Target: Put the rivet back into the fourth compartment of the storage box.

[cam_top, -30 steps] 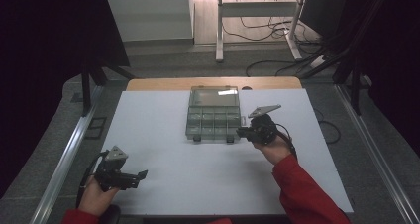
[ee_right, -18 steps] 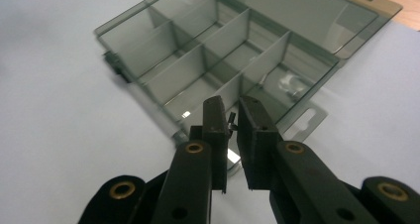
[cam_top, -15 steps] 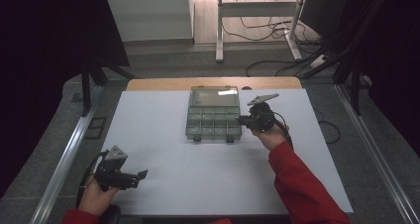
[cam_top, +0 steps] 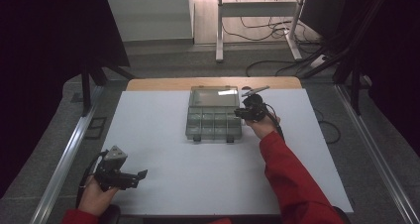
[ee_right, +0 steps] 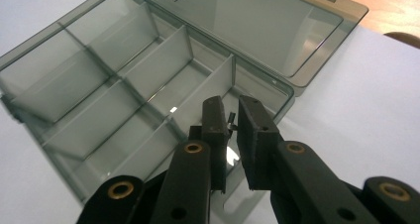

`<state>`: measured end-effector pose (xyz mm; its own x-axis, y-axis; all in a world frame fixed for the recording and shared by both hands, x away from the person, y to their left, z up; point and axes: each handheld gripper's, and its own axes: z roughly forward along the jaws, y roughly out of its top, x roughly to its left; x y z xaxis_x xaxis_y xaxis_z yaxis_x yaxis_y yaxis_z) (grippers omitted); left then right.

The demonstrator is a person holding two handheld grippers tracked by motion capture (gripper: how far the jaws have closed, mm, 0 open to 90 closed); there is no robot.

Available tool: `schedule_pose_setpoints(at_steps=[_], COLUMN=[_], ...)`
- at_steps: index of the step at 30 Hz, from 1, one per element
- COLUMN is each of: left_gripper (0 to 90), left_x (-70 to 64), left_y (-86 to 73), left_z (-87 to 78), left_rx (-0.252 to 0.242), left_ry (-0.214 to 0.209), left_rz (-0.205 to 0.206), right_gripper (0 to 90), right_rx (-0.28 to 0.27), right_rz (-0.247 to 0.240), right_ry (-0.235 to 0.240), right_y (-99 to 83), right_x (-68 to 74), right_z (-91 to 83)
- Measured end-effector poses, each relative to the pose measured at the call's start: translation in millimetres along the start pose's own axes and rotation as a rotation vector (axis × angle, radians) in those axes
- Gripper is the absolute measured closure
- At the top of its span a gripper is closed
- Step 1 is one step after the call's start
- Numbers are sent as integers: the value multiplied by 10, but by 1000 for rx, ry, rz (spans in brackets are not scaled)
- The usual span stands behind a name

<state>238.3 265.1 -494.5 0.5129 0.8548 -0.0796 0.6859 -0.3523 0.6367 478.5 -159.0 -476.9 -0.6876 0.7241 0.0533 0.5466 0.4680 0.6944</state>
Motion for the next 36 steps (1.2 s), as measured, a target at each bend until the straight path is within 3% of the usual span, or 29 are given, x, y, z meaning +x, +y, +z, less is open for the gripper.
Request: schedule_pose_setpoints(at_steps=[4, 15, 18, 23, 30, 36], left_gripper=[45, 45, 45, 45, 45, 45], left_x=[1, -8, -8, -13, -14, -17], left_y=[-3, -1, -1, 1, -2, -3], left_z=[-2, 0, 0, -2, -7, -9], left_rx=[0, 1, 1, 1, -1, -2], left_ry=[0, 5, 5, 7, 7, 8], left_rz=[-1, 2, 2, 4, 6, 10], right_gripper=[751, 610, 533, 406, 292, 255], right_rx=[5, -12, -19, -32, -20, -11], right_rz=[-3, -23, -32, -53, -84, -53], right_ry=[-8, 6, 22, 0, 3, 54], right_y=[-5, -44, -84, -161, -254, -346], right_x=[6, 73, 115, 185, 252, 300], right_z=[21, -171, -208, -288, -394, -526])
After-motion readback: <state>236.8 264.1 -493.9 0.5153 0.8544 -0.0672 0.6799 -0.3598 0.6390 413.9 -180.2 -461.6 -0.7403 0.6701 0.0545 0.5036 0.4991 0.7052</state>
